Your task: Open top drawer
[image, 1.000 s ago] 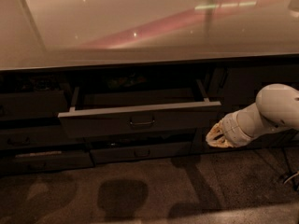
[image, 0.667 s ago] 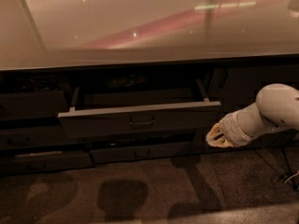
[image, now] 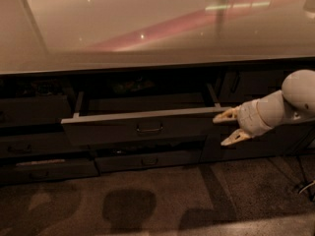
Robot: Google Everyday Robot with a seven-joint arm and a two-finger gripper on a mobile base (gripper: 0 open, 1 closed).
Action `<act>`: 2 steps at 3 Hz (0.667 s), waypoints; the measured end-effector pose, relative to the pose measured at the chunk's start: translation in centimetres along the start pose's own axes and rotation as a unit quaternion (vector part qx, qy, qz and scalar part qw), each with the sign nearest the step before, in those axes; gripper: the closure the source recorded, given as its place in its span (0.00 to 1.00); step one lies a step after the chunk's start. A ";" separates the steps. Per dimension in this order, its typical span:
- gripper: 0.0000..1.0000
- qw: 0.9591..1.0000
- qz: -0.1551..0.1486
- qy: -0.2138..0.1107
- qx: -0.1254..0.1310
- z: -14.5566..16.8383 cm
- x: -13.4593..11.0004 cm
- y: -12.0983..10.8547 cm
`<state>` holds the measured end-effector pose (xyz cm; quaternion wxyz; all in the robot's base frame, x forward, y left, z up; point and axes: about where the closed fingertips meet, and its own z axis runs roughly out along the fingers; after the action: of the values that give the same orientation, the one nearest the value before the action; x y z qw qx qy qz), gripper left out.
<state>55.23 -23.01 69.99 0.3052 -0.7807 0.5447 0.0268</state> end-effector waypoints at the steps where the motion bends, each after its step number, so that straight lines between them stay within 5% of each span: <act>1: 0.00 1.000 0.026 0.011 0.005 -0.5 0.7 -5.8; 2: 0.03 1.000 0.026 0.008 0.004 -0.1 0.3 -6.2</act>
Offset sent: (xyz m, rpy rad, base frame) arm 0.0973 0.0200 0.0434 -0.0476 0.0434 -0.0980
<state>60.68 -21.90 72.71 0.3031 -0.7651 0.5675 0.0258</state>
